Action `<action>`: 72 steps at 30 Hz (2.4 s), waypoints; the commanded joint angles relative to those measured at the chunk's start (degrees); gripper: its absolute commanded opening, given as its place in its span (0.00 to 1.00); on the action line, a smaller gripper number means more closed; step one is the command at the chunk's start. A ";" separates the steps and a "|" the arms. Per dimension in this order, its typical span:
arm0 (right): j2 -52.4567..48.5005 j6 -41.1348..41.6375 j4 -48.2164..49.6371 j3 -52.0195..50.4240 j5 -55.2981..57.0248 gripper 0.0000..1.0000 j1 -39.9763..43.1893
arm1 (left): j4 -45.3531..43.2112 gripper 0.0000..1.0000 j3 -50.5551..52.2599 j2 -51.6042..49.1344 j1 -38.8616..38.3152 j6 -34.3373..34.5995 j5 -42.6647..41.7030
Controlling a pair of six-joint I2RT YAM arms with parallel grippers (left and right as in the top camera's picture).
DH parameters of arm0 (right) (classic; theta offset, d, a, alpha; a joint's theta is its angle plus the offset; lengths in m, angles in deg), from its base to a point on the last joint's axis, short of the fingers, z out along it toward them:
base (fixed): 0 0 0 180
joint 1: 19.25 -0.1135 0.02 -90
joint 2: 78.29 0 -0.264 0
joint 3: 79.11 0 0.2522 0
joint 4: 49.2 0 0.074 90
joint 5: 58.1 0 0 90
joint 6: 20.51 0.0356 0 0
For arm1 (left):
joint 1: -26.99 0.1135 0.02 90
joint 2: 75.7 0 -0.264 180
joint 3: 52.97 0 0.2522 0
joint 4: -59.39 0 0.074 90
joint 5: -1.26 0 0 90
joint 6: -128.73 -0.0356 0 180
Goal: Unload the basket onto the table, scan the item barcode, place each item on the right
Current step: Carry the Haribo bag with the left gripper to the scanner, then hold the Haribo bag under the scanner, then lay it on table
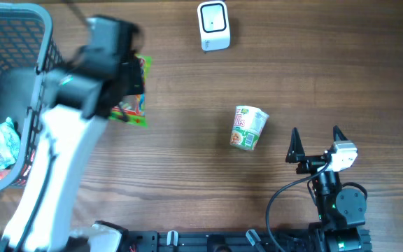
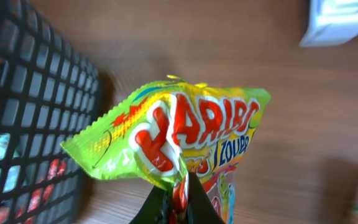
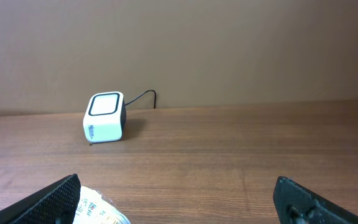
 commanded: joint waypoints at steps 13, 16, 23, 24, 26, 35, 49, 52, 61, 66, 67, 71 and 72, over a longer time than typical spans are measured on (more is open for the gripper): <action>0.22 -0.20 0.20 -0.07 -0.68 1.00 0.22 | -0.57 0.04 -0.31 -36.98 -22.23 14.27 24.48; 0.22 -0.20 0.20 -0.07 -0.68 1.00 0.22 | -3.56 0.07 -0.31 -38.05 -24.46 13.88 20.96; 0.22 -0.20 0.20 -0.07 -0.68 1.00 0.22 | -5.88 0.04 -0.31 -38.03 -24.76 8.61 18.34; 0.22 -0.20 0.22 -0.07 -0.68 1.00 0.22 | -3.48 0.04 -0.31 -38.03 -24.50 8.00 26.03; 0.22 -0.22 0.20 -0.07 -0.68 1.00 0.22 | 0.98 0.04 -0.31 -38.03 -24.11 8.02 36.59; 0.22 -0.22 0.20 -0.07 -0.68 1.00 0.22 | 1.64 0.04 2.21 -38.05 -18.40 8.00 26.97; 0.22 -0.20 0.22 -0.07 -0.68 1.00 0.22 | -7.98 0.22 6.67 -38.03 -24.68 8.00 21.22; 0.22 -0.20 0.22 -0.07 -0.68 1.00 0.22 | -7.78 0.38 4.35 -37.55 -25.57 8.00 20.83; 0.22 -0.22 0.20 -0.07 -0.68 1.00 0.22 | -6.51 0.68 -8.68 -30.56 -21.73 8.04 -5.68; 0.22 -0.20 0.20 -0.07 -0.68 1.00 0.22 | -1.27 0.04 -8.55 -29.29 -14.16 10.69 -5.92; 0.22 -0.20 0.20 -0.07 -0.68 0.98 0.22 | 0.31 0.04 -8.17 -29.59 -12.20 11.96 -6.03; 0.22 -0.20 0.20 -0.07 -0.68 1.00 0.22 | -0.87 0.04 -1.92 -29.77 -7.41 12.76 -9.05; 0.22 -0.20 0.20 -0.07 -0.66 1.00 0.22 | -2.47 0.04 0.52 -29.77 -6.93 12.76 -10.21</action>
